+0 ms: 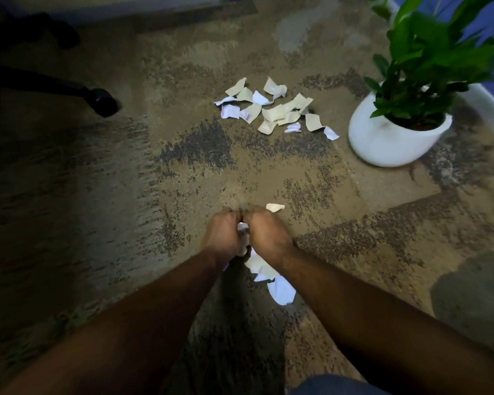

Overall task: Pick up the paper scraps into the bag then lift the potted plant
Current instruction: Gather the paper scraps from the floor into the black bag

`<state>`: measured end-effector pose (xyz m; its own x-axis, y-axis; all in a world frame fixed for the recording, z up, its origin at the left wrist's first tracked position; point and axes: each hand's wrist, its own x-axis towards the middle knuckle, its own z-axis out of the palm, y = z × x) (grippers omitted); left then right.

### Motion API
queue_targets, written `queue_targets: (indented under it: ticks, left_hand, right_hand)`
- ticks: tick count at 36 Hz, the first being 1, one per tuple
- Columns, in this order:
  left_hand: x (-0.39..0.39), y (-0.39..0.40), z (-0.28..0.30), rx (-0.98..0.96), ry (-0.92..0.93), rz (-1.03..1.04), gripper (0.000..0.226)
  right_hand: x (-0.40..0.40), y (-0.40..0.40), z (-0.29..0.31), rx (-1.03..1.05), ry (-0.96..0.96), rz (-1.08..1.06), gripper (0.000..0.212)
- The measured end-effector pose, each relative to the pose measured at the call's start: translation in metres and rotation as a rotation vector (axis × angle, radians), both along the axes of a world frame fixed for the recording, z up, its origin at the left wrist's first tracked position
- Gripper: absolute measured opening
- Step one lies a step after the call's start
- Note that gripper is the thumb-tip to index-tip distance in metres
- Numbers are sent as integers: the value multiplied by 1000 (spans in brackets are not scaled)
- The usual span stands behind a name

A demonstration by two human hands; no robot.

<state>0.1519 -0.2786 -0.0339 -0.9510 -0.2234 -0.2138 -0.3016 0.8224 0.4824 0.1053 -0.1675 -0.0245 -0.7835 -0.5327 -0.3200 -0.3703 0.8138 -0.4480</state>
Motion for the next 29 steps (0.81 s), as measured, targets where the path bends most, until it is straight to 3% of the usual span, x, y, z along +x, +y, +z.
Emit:
queue_targets:
  ticks: [2,5,8,10,13,18,24,29]
  left_hand:
    - [-2,5,7,16,-32,-26,23]
    - [-9,13,17,55,13,-22,10]
    - [-17,28,31,103,87,-33,23]
    - [-22,39,40,117,65,-74,16]
    - [-34,59,53,94,43,-169,10]
    - [-43,109,76,152,155,-345,13]
    - [-50,187,109,157,214,-539,11]
    - [-51,265,155,235,264,-696,15]
  right_hand:
    - [-2,7,4,-39,-41,-38,11]
    - [-6,21,19,-25,7,-62,12]
    - [-12,38,35,-43,39,-110,13]
    - [-16,52,42,-67,35,-156,16]
    - [-18,78,54,-86,19,-257,26]
    - [-14,133,78,-56,133,-349,22]
    - [-8,211,123,33,111,-479,20]
    - [9,277,168,46,221,-706,21]
